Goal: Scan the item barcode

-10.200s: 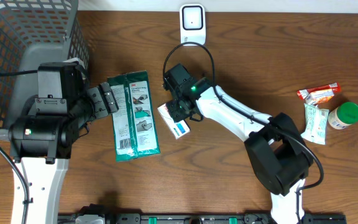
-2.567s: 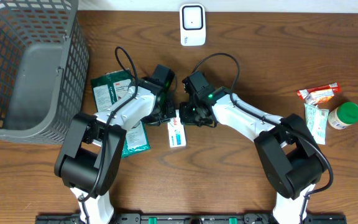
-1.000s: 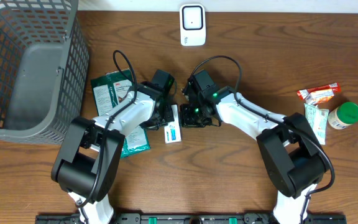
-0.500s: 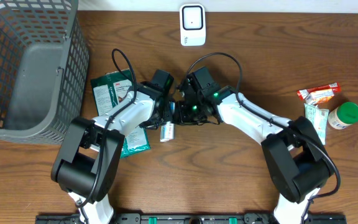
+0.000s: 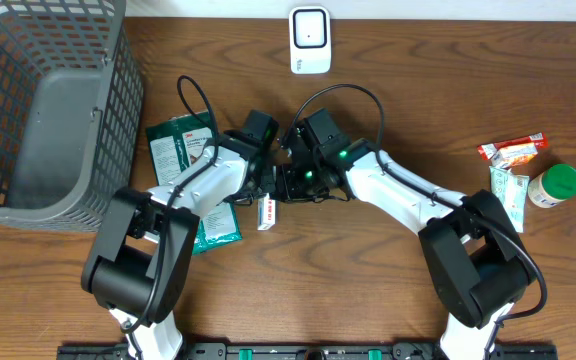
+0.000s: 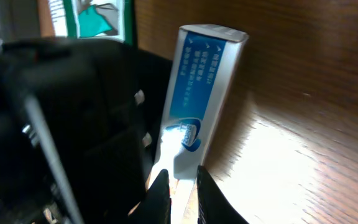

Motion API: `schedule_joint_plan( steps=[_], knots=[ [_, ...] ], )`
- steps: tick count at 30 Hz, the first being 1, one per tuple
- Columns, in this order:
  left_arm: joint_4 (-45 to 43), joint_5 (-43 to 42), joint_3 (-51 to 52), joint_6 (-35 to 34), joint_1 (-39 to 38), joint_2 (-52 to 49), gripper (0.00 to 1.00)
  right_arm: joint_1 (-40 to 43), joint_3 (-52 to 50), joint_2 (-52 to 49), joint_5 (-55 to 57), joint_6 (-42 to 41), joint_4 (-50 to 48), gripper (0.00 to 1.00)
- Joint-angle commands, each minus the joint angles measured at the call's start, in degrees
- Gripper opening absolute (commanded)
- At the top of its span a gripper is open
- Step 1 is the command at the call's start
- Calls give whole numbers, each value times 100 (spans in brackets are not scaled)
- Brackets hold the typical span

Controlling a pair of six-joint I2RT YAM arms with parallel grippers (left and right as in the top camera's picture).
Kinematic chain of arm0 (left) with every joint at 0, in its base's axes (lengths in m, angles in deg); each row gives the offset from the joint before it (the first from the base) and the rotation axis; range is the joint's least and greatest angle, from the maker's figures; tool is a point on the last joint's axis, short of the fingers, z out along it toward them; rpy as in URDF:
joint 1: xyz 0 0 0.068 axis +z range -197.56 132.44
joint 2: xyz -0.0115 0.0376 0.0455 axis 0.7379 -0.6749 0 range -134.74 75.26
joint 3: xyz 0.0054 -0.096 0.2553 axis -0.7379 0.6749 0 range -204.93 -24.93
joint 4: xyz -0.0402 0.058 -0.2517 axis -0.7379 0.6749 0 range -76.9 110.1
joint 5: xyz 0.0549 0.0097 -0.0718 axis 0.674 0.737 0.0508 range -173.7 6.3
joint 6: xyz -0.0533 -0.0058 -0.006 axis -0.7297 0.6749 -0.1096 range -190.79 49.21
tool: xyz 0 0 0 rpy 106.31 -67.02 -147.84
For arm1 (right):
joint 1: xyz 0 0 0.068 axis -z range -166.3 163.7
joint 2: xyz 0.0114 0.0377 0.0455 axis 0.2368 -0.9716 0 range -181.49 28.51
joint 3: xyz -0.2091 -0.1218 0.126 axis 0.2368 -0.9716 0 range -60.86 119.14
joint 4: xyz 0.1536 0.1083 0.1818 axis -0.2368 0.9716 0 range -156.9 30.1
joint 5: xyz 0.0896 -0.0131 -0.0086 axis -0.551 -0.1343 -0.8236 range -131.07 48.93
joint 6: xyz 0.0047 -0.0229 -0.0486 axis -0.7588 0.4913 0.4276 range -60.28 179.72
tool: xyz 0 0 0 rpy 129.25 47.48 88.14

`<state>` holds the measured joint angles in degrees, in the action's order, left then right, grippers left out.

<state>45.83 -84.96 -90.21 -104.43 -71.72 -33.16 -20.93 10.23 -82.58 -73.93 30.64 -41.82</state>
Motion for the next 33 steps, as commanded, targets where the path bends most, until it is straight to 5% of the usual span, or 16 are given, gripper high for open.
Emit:
schedule_joint_plan(
  steps=[1, 10, 18, 25, 33],
  knots=[
    [-44, 50, 57, -52, 203, 184, 17, -223, 111, 105, -468, 87, -74, 11],
    [-48, 74, 52, 59, 579, 632, 17, -223, 111, 105, -308, 87, -90, 12],
    [79, 90, 52, 138, 916, 1150, 24, -223, 872, 212, 1043, 52, 1043, 28],
    [262, 90, 52, 295, 1381, 1672, 48, -354, 2234, 275, 2391, -20, 2468, 41],
    [748, 90, 55, 295, 1971, 1707, 54, -1172, 2153, -79, 3543, -415, 2498, 45]
  ],
)
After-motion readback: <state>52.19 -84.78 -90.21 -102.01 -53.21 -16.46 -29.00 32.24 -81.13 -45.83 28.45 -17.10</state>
